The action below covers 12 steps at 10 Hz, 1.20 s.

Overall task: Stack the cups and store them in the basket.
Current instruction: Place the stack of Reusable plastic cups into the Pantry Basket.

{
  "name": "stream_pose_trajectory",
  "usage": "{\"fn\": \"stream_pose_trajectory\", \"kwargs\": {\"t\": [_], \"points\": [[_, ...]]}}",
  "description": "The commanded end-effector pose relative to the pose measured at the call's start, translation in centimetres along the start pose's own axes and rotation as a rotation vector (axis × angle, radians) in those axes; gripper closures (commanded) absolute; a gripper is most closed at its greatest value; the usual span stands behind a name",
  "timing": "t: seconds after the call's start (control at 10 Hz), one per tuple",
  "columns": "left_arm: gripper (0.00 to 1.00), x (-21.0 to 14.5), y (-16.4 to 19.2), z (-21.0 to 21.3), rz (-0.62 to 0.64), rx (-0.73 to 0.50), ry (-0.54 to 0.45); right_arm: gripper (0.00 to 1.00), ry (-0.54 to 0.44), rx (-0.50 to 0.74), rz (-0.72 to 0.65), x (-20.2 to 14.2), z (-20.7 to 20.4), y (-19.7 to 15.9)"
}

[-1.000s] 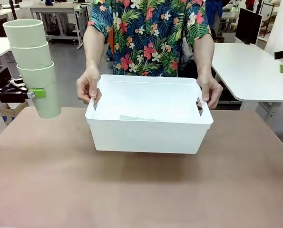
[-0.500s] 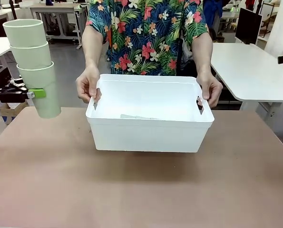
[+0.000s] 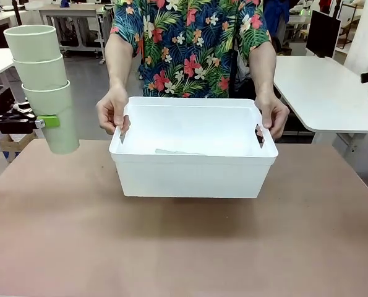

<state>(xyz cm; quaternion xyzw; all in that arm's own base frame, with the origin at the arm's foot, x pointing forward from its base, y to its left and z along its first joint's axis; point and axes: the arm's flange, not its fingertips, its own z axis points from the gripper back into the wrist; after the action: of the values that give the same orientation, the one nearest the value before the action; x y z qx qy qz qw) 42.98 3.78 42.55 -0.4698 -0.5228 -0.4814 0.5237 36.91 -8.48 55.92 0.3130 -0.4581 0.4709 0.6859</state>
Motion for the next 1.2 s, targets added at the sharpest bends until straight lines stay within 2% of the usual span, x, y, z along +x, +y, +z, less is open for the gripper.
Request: {"fn": "stream_pose_trajectory", "kwargs": {"t": [0.0,1.0,1.1], "points": [[0.13,0.4,-0.2,-0.1,-0.01,-0.004,-0.004,0.0,-0.024,0.003,-0.002,0.4,0.0,-0.1],[0.13,0.0,0.0,0.0,0.0,0.0,0.0,0.0,-0.024,0.003,-0.002,0.4,0.0,-0.1],[0.13,1.6,-0.4,-0.2,-0.017,-0.003,0.009,0.0,-0.024,0.003,-0.002,0.4,0.0,-0.1]]}}
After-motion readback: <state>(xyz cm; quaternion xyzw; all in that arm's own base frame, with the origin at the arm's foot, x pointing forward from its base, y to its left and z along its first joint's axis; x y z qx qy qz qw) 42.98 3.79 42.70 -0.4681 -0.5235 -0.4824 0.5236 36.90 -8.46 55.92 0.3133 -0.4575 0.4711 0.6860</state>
